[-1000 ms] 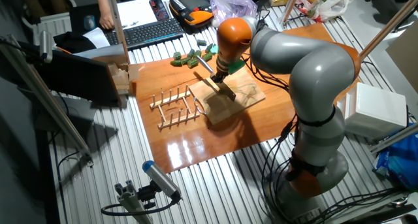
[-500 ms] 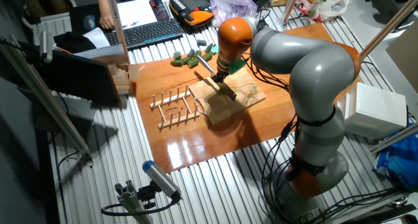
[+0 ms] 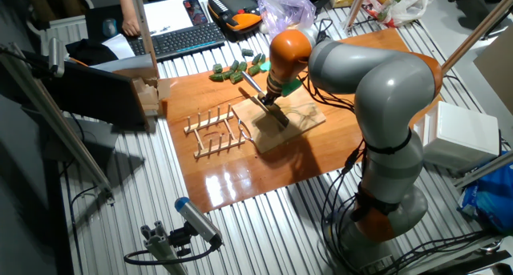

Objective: Chop the cucumber into shreds

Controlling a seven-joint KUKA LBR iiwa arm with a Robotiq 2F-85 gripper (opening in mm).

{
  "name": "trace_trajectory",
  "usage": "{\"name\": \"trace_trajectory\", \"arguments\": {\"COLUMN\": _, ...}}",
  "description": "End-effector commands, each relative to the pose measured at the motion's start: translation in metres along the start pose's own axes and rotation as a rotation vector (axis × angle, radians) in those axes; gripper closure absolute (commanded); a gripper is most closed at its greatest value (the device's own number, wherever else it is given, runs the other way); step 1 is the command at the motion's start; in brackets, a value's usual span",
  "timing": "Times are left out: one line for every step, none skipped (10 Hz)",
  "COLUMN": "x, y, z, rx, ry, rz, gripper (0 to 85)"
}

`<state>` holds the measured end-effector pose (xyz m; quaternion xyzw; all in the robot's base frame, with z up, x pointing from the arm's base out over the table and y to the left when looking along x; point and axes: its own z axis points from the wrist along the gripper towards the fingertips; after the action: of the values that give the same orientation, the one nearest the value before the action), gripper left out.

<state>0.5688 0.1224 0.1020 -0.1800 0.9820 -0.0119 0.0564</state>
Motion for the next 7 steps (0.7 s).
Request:
{"name": "trace_trajectory", "arguments": {"x": 0.0, "y": 0.0, "z": 0.001, "rx": 0.0, "ry": -0.002, "rz": 0.001, "gripper": 85.0}}
{"name": "trace_trajectory", "arguments": {"x": -0.001, "y": 0.002, "z": 0.002, "rx": 0.001, "ry": -0.004, "rz": 0.004, "gripper": 85.0}}
{"name": "trace_trajectory", "arguments": {"x": -0.001, "y": 0.003, "z": 0.004, "rx": 0.001, "ry": -0.006, "rz": 0.006, "gripper": 85.0}}
{"name": "trace_trajectory", "arguments": {"x": -0.002, "y": 0.003, "z": 0.005, "rx": -0.002, "ry": -0.009, "rz": 0.007, "gripper": 85.0}}
{"name": "trace_trajectory", "arguments": {"x": -0.005, "y": 0.004, "z": 0.0, "rx": -0.011, "ry": -0.002, "rz": 0.012, "gripper": 85.0}}
{"name": "trace_trajectory", "arguments": {"x": -0.008, "y": 0.004, "z": -0.01, "rx": -0.013, "ry": 0.012, "rz": 0.014, "gripper": 85.0}}
{"name": "trace_trajectory", "arguments": {"x": -0.009, "y": 0.001, "z": -0.025, "rx": -0.006, "ry": 0.03, "rz": 0.015, "gripper": 85.0}}
